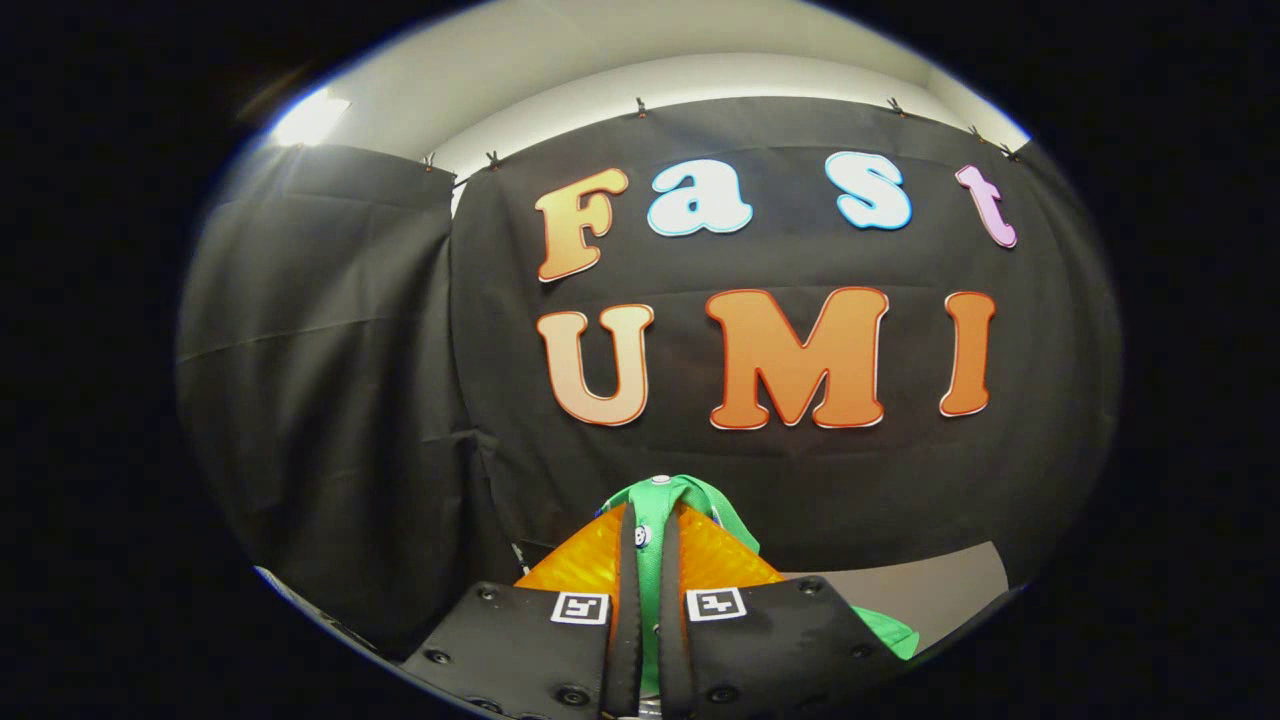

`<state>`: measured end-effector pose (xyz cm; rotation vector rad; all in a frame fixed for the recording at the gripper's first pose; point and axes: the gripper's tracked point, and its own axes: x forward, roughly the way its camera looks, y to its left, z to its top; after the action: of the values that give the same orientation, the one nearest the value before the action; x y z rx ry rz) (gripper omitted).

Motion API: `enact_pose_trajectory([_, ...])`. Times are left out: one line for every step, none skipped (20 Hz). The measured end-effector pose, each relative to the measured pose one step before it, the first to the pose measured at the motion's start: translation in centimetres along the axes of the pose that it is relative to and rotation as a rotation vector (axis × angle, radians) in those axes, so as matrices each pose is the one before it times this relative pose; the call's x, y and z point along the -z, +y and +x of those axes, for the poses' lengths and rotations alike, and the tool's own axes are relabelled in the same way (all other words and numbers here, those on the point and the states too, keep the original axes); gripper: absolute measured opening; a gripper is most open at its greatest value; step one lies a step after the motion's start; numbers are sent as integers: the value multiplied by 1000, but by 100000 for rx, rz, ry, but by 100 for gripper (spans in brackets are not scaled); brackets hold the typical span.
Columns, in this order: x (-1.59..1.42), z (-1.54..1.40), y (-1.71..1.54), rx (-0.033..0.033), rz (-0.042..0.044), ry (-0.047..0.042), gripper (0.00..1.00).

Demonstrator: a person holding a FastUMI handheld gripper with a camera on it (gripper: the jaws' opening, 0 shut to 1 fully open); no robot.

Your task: Put the clothes into the washing machine and then close the washing machine lid.

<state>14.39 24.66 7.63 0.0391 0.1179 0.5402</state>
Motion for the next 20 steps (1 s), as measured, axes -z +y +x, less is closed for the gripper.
enact_pose_trajectory([268, 571, 742, -1580, 164, 204, 15])
enact_pose_trajectory([338, 638, 703, -1266, 444, 462, 15])
enact_pose_trajectory([406, 803, 590, -1662, 864, 457, 15])
enact_pose_trajectory([423, 684, 465, -1206, 980, 310, 15])
enact_pose_trajectory([294, 930, 548, -1361, 632, 401, 15])
enact_pose_trajectory([188, 588, 469, -1312, 671, -4, 15])
enact_pose_trajectory([186, 779, 528, -1352, 521, 219, 15])
enact_pose_trajectory([226, 604, 434, -926, 105, 128, 15])
enact_pose_trajectory([380, 766, 354, -697, 142, 687, 15])
enact_pose_trajectory([420, 509, 400, -915, 208, 550, 15])
enact_pose_trajectory([211, 824, 261, -768, 406, 349, 15])
enact_pose_trajectory([342, 512, 348, -990, 463, 284, 15])
enact_pose_trajectory([394, 665, 312, -867, 478, 577, 15])
enact_pose_trajectory([575, 541, 260, -584, 451, 773, 15])
enact_pose_trajectory([530, 728, 74, -717, 702, 619, 15])
enact_pose_trajectory([451, 688, 279, -664, 972, 768, 15])
enact_pose_trajectory([446, 858, 165, -701, 1048, 758, 15])
enact_pose_trajectory([612, 565, 5, 24, 845, 907, 15])
enact_pose_trajectory([747, 573, -145, -357, 1010, 1136, 15])
enact_pose_trajectory([696, 526, -84, 52, 1134, 1007, 15])
